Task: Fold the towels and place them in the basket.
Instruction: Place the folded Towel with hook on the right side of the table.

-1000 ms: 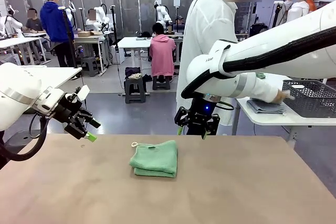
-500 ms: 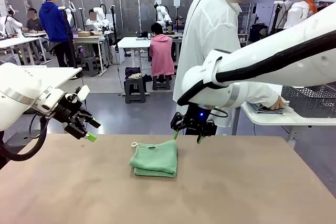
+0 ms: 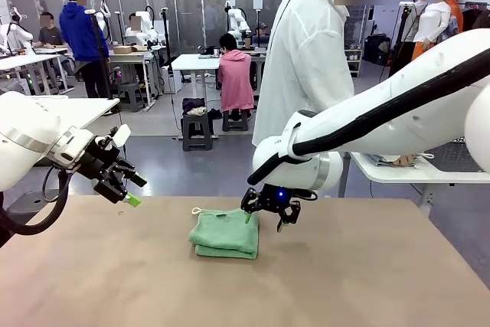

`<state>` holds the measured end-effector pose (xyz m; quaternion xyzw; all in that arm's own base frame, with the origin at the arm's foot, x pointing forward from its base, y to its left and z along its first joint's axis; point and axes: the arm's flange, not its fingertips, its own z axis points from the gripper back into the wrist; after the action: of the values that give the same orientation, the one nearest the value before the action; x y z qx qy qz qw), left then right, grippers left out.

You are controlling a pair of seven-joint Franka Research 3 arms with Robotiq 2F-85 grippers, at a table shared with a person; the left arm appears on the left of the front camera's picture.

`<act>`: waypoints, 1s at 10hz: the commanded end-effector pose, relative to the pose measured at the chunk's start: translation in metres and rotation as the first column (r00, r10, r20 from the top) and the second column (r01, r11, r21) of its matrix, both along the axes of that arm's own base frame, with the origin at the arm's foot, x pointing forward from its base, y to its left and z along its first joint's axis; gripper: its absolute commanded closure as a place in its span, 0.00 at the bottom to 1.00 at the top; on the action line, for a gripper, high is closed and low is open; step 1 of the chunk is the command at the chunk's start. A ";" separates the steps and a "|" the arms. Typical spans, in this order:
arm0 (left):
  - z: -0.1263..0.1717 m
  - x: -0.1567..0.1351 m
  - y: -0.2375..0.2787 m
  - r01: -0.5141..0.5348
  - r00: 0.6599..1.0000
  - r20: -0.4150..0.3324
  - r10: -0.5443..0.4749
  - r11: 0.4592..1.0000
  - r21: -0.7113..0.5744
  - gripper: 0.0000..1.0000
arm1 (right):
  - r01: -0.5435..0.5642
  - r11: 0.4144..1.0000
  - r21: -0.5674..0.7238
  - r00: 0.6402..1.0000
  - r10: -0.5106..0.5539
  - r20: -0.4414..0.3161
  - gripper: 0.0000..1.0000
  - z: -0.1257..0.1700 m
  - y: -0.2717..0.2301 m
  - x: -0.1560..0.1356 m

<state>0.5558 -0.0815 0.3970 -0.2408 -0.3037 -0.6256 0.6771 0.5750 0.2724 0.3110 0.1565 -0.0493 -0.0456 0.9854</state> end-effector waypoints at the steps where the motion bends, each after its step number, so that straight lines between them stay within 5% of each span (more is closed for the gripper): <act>1: 0.001 0.001 0.000 0.000 1.000 0.003 0.000 1.000 0.002 0.01 | 0.053 0.997 0.053 0.999 -0.053 -0.002 0.00 -0.004 0.009 0.004; 4: 0.001 0.001 0.000 0.000 1.000 0.003 0.000 1.000 0.002 0.01 | 0.050 0.998 0.044 0.999 -0.051 0.005 0.00 -0.012 0.014 0.004; 5: 0.001 0.001 0.000 0.000 1.000 0.003 0.000 1.000 0.002 0.01 | 0.029 0.998 0.048 0.999 -0.030 0.017 0.20 -0.013 0.015 0.005; 6: 0.001 0.001 0.000 0.000 1.000 0.003 0.000 1.000 0.002 0.01 | 0.032 0.998 0.050 0.999 -0.032 0.009 0.20 -0.015 0.015 0.005; 7: 0.001 0.001 0.000 0.000 1.000 0.003 0.000 1.000 0.002 0.01 | 0.031 0.998 0.048 0.999 -0.032 0.009 0.40 -0.015 0.015 0.005; 8: 0.001 0.001 0.000 0.000 1.000 0.003 0.000 1.000 0.002 0.01 | 0.024 0.999 0.044 1.000 -0.025 0.012 0.25 -0.017 0.014 0.005; 9: 0.001 0.001 0.000 0.000 1.000 0.003 0.000 1.000 0.002 0.01 | 0.024 0.999 0.040 1.000 -0.024 0.013 0.60 -0.017 0.014 0.005; 10: 0.001 0.001 0.000 0.000 1.000 0.003 0.000 1.000 0.002 0.01 | 0.021 0.999 0.036 1.000 -0.022 0.018 0.45 -0.017 0.015 0.005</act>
<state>0.5558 -0.0815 0.3970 -0.2408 -0.3037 -0.6256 0.6770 0.5775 0.2848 0.2965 0.1702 -0.0475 -0.0591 0.9825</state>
